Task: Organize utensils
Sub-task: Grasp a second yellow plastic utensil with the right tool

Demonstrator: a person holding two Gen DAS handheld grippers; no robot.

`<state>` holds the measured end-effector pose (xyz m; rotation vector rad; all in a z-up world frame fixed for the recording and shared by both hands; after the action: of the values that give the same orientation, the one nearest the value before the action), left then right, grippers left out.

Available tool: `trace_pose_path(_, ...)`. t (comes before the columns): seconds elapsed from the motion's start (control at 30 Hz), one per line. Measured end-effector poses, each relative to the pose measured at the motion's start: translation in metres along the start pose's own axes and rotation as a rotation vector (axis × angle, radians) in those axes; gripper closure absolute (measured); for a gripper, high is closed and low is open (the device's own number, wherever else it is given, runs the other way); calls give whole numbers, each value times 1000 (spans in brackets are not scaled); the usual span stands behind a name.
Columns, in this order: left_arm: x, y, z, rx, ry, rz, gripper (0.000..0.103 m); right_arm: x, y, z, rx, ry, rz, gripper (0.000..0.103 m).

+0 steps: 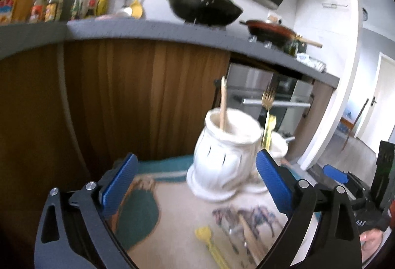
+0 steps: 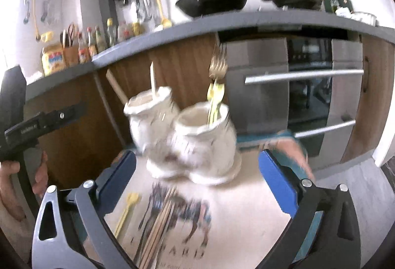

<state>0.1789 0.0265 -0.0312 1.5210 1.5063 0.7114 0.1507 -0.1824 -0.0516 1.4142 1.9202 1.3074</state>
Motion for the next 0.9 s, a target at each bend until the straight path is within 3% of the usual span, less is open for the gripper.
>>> trace_pose_path(0.2, 11, -37, -4, 90, 2, -50, 7, 41, -37, 16, 136, 54, -43, 5)
trace_pose_path(0.43, 32, -45, -12, 91, 45, -71, 7, 90, -68, 44, 270, 73, -121, 5)
trace_pose_path(0.53, 40, -46, -13, 94, 56, -83, 7, 106, -80, 58, 338, 88, -144, 15)
trace_pose_path(0.67, 48, -45, -13, 94, 60, -103, 7, 118, -90, 79, 417, 90, -145, 44)
trace_pose_path(0.8, 49, -44, -14, 84, 61, -97, 7, 122, -94, 97, 456, 61, -155, 67)
trace_pose_path(0.9, 49, -43, -14, 83, 64, -93, 7, 122, -94, 102, 451, 38, -188, 77)
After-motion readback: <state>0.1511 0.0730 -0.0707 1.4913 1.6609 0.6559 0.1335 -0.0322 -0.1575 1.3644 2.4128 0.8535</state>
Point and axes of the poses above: each gripper's, at about its wrist camera, not at the fingertips, and z roughly the way its jaws point, x to its left, y to its top, the point moved 8 cm from there along z, roughly the way its jaws point, and after that the axes turned 1 degree about x, right-handed, at the moved point
